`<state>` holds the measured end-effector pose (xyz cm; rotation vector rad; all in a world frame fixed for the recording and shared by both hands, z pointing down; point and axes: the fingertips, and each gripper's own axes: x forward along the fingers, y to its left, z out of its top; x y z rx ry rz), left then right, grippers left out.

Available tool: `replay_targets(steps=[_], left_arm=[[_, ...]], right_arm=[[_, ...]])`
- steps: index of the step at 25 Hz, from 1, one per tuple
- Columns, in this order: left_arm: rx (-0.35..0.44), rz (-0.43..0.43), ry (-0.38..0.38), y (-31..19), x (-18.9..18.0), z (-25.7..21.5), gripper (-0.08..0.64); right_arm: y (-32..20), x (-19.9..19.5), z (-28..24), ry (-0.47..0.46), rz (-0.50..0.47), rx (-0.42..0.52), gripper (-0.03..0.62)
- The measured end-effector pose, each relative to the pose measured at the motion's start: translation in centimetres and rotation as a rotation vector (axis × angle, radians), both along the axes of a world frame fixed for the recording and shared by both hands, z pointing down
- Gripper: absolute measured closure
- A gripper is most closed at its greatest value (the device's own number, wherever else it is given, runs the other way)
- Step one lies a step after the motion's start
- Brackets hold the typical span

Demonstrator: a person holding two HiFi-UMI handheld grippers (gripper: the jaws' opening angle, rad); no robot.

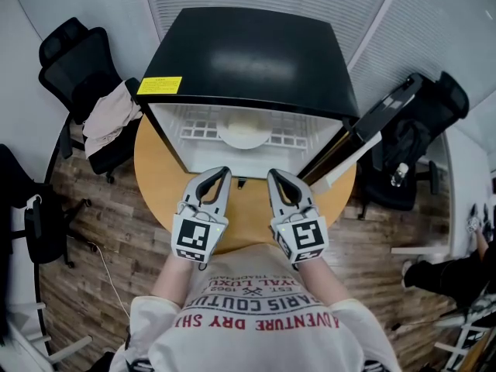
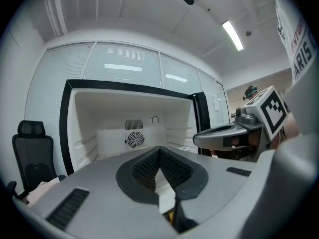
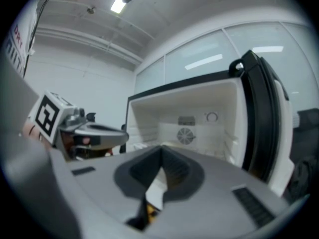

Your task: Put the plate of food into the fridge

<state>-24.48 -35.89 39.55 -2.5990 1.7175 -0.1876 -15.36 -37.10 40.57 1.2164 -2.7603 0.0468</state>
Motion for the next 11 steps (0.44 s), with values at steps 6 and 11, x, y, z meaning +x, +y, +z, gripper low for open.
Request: replay_targets(steps=[6, 11], left_arm=[[-0.017, -0.001, -0.002, 0.2, 0.0, 0.6, 0.531], [-0.029, -0.045, 0.016, 0.0, -1.0, 0.8, 0.531]], right_arm=[[-0.1, 0.0, 1.0, 0.026, 0.006, -0.016, 0.563], [-0.2, 0.2, 1.1, 0.027, 0.014, -0.007, 0.564]])
